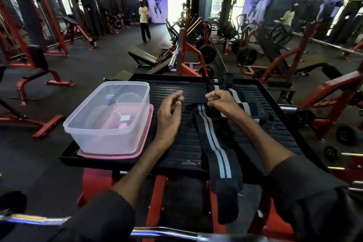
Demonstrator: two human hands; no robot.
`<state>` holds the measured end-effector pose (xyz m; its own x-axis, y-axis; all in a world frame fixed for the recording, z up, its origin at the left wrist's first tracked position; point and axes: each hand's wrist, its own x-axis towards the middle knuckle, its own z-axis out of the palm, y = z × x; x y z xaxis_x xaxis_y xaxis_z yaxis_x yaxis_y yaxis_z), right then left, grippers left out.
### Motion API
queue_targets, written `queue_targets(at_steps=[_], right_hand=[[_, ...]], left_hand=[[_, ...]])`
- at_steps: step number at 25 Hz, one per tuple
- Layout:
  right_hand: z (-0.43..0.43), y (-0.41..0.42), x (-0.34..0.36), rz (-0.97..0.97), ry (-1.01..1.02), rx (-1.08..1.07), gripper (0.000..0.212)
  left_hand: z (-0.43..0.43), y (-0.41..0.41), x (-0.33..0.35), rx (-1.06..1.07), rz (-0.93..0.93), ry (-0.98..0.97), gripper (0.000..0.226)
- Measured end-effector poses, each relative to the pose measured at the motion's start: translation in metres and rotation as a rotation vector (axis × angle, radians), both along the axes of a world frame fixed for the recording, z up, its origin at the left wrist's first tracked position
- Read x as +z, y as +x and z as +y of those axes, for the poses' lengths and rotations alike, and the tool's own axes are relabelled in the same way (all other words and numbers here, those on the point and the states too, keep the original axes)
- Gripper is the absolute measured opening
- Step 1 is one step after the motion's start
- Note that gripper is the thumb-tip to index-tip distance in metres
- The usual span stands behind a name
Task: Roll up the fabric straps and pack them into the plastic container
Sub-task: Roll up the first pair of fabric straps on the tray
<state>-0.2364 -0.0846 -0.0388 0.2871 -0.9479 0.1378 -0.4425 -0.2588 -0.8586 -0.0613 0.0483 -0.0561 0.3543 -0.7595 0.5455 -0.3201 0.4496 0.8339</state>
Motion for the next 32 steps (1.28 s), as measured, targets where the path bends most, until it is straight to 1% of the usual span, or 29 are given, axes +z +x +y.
queue_targets(at_steps=[3, 7, 9, 13, 15, 17, 20, 22, 23, 25, 26, 27, 28, 30, 32], right_hand=[[-0.006, -0.007, -0.007, 0.023, 0.021, -0.002, 0.03], [-0.017, -0.002, -0.009, 0.154, -0.041, -0.031, 0.037], [-0.025, 0.005, -0.007, 0.273, -0.082, -0.033, 0.043], [-0.035, 0.018, -0.005, 0.561, -0.108, 0.016, 0.056], [-0.04, 0.021, -0.011, 0.666, -0.093, 0.062, 0.057], [-0.043, 0.023, -0.018, 0.702, -0.113, 0.082, 0.051], [-0.043, 0.022, -0.018, 0.651, -0.219, 0.081, 0.025], [-0.044, 0.015, -0.015, 0.489, -0.247, 0.082, 0.018], [-0.044, 0.011, -0.015, 0.377, -0.256, 0.094, 0.019], [-0.041, 0.002, -0.015, 0.193, -0.278, 0.123, 0.023], [-0.038, -0.002, -0.014, 0.134, -0.293, 0.132, 0.025], [-0.035, -0.005, -0.013, 0.09, -0.307, 0.134, 0.026], [-0.031, -0.008, -0.01, 0.056, -0.317, 0.136, 0.027], [-0.024, -0.013, -0.003, 0.019, -0.299, 0.168, 0.029], [-0.019, -0.02, 0.008, 0.002, -0.158, 0.269, 0.032]], left_hand=[[-0.008, -0.021, -0.009, -0.119, -0.139, 0.033, 0.026], [-0.033, -0.008, -0.024, -0.193, -0.254, 0.215, 0.025], [-0.042, -0.002, -0.025, -0.165, -0.264, 0.245, 0.026], [-0.053, -0.002, -0.028, -0.115, -0.257, 0.218, 0.027], [-0.058, -0.002, -0.031, -0.108, -0.26, 0.199, 0.026], [-0.061, 0.0, -0.033, -0.097, -0.25, 0.184, 0.026], [-0.063, 0.0, -0.032, -0.049, -0.272, 0.129, 0.025], [-0.069, 0.001, -0.029, -0.02, -0.234, 0.114, 0.029], [-0.072, 0.002, -0.027, -0.027, -0.166, 0.166, 0.034], [-0.08, 0.001, -0.019, -0.109, -0.066, 0.355, 0.048], [-0.083, -0.001, -0.017, -0.18, -0.071, 0.43, 0.054], [-0.086, -0.003, -0.016, -0.242, -0.092, 0.463, 0.055], [-0.087, -0.007, -0.017, -0.269, -0.104, 0.462, 0.051], [-0.089, -0.012, -0.016, -0.234, -0.06, 0.425, 0.036], [-0.088, -0.015, -0.018, -0.217, 0.003, 0.387, 0.024]])
